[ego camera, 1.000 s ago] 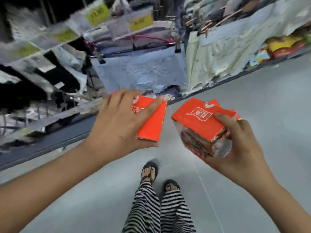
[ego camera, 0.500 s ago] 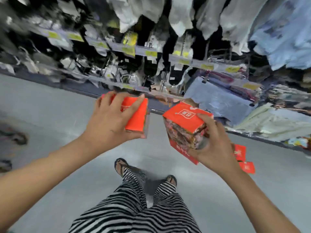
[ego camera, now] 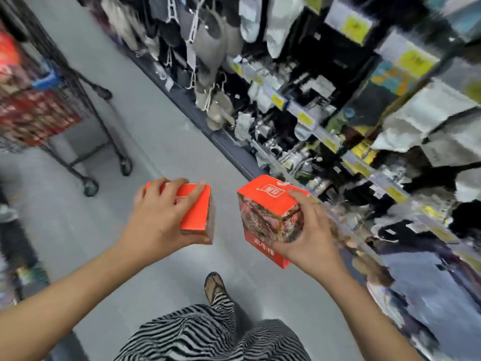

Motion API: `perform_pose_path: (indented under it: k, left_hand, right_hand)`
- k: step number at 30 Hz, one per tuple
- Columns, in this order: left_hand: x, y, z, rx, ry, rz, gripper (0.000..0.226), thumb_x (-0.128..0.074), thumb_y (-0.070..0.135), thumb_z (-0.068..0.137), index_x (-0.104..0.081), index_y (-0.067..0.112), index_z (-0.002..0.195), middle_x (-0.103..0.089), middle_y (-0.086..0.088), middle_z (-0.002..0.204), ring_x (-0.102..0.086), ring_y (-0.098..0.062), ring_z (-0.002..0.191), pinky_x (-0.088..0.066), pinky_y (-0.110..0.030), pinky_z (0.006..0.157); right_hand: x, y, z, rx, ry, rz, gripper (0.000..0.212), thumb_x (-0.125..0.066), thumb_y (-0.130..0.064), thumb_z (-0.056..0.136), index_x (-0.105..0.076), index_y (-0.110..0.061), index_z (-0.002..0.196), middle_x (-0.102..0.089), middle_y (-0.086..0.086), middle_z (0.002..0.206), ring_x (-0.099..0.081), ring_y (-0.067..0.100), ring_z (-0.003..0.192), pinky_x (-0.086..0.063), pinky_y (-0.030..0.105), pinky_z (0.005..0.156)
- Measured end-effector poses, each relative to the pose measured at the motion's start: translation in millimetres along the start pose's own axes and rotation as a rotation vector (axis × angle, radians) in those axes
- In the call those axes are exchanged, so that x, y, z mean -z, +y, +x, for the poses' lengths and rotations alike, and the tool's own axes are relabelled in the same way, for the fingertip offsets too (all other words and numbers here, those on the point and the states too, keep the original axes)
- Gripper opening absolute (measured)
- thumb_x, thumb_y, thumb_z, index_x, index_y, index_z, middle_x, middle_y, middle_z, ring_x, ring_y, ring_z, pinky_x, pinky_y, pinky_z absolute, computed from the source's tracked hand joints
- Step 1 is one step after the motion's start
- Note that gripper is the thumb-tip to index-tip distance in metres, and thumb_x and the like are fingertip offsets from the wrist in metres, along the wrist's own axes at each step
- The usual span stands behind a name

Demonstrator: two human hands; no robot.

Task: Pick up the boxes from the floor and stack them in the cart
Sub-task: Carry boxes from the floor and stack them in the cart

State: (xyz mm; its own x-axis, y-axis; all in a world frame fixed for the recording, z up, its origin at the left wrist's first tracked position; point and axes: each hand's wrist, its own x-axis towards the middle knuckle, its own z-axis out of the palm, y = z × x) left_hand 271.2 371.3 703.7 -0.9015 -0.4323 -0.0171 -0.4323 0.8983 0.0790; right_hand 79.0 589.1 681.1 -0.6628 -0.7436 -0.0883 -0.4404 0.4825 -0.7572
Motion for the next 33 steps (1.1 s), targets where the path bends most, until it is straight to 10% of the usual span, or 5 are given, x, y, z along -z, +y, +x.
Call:
perform_pose_path:
  k: [5, 24, 33]
  left_hand:
    - [15.3, -80.8, -8.2, 0.212, 0.019, 0.024, 0.102, -0.046, 0.087, 0.059, -0.043, 0.028, 0.142, -0.053, -0.011, 0.126, -0.049, -0.041, 0.106, -0.042, -0.052, 0.079]
    - [41.4, -270.3, 102.5, 0.839, 0.133, -0.017, 0.109, -0.043, 0.090, 0.051, -0.043, 0.029, 0.142, -0.054, -0.010, 0.124, -0.048, -0.037, 0.107, -0.043, -0.048, 0.084]
    - [50.9, -355.6, 126.7, 0.958, 0.232, -0.015, 0.107, -0.044, 0.088, 0.055, -0.040, 0.028, 0.143, -0.053, -0.012, 0.125, -0.047, -0.037, 0.109, -0.043, -0.050, 0.086]
  right_hand:
    - [-53.3, -54.9, 72.1, 0.118, -0.081, -0.001, 0.096, -0.086, -0.031, 0.057, -0.032, -0.048, 0.135, -0.042, -0.006, 0.119, -0.035, -0.007, 0.095, -0.030, -0.003, 0.078]
    - [-144.1, -181.6, 374.8, 0.464, -0.487, -0.040, 0.096, -0.079, -0.047, 0.049, -0.025, -0.066, 0.127, -0.049, -0.008, 0.125, -0.049, 0.008, 0.110, -0.039, 0.022, 0.089]
    - [-220.3, -268.3, 479.6, 0.634, -0.660, 0.010, 0.098, -0.085, -0.026, 0.054, -0.027, -0.066, 0.123, -0.048, -0.002, 0.123, -0.041, -0.009, 0.100, -0.028, -0.005, 0.084]
